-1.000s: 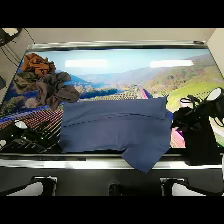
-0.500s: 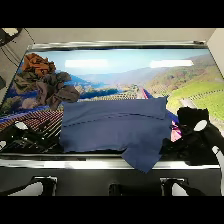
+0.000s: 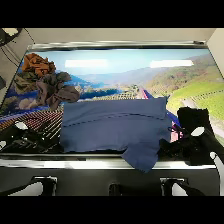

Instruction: Fold the shirts.

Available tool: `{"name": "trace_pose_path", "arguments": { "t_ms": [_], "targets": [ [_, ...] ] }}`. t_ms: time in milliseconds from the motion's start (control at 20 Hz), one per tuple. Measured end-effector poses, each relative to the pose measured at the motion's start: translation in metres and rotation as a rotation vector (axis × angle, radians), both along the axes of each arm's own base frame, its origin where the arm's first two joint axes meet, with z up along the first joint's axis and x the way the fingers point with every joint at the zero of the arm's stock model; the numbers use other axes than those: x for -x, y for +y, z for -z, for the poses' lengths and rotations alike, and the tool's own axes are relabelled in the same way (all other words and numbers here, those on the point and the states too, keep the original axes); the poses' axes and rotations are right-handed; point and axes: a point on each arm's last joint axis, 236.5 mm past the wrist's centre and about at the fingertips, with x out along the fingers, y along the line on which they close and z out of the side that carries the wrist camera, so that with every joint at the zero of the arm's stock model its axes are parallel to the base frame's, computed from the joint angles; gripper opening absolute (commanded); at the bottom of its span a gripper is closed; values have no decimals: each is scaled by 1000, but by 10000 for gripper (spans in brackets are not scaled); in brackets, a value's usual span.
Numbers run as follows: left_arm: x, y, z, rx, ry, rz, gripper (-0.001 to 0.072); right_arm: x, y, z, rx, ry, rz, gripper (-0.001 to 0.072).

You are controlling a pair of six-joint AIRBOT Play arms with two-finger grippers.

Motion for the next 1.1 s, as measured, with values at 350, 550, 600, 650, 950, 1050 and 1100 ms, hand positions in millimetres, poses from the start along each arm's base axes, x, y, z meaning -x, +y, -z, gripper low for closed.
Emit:
{"name": "trace_pose_path", "arguments": {
  "t_ms": [350,550,600,650,950,1050,1100],
  "targets": [
    [-75,28,-36,-107,-251,43,23,-60,-14,-43,32,-177,-10,26],
    [-144,28,-77,-134,-396,35,23,-136,-21,-79,69,-306,-17,27],
    [-161,28,-84,-137,-420,29,24,-158,-20,-84,74,-334,-21,27],
    [-177,29,-89,-143,-437,20,24,-181,-19,-87,81,-356,-27,27],
    [-250,32,-81,-124,-435,-17,25,-280,-20,-72,94,-390,-10,29],
    [-259,27,-68,-102,-408,-17,27,-292,-20,-60,92,-381,-1,31],
    [-261,25,-59,-96,-390,-15,28,-295,-19,-54,90,-372,0,32]
  ]
}}
